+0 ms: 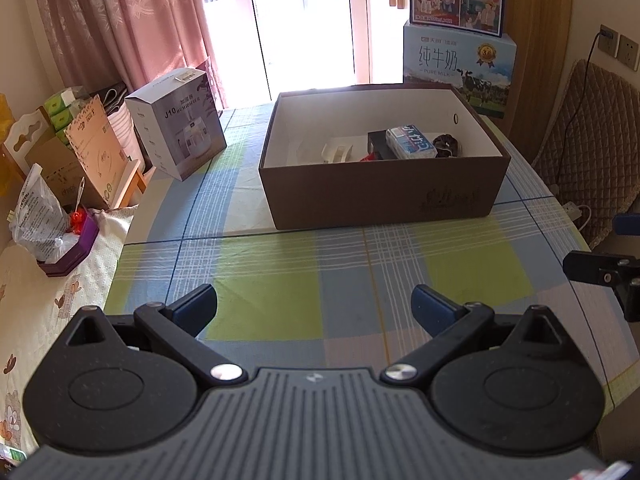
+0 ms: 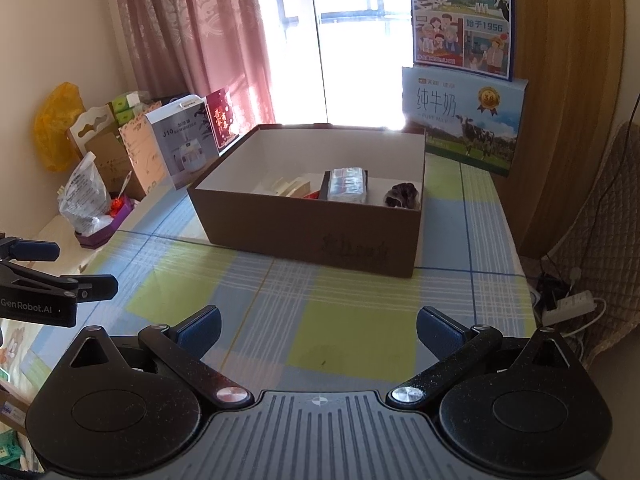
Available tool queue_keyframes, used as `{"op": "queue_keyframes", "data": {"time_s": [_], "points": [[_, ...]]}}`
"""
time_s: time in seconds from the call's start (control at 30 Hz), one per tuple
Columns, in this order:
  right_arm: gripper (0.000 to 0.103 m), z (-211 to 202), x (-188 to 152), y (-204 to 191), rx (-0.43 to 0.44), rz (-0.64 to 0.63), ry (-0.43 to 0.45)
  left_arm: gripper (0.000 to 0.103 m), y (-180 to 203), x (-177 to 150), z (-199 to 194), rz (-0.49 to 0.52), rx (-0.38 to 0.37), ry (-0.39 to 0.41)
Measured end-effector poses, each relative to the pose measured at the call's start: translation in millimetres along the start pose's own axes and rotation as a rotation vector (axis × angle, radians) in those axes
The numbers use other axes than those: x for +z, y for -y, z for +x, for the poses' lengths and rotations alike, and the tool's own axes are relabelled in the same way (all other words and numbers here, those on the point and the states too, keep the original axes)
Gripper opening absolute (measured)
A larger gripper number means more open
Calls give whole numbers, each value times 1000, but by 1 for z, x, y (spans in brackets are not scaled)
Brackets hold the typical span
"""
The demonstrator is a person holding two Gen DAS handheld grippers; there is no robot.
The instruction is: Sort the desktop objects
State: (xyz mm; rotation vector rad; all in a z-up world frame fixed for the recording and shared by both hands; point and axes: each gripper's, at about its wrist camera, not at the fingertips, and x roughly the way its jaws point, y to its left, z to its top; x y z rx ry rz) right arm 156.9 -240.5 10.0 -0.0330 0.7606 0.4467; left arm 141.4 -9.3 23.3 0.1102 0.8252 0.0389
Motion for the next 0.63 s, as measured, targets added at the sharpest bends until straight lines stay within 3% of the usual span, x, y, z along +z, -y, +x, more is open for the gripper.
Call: {"op": "queue_keyframes", "data": {"time_s": [0.63], "points": [[101,7,0,1,-16,19,-17,102,-1,1,9,11,-20,-15]]}}
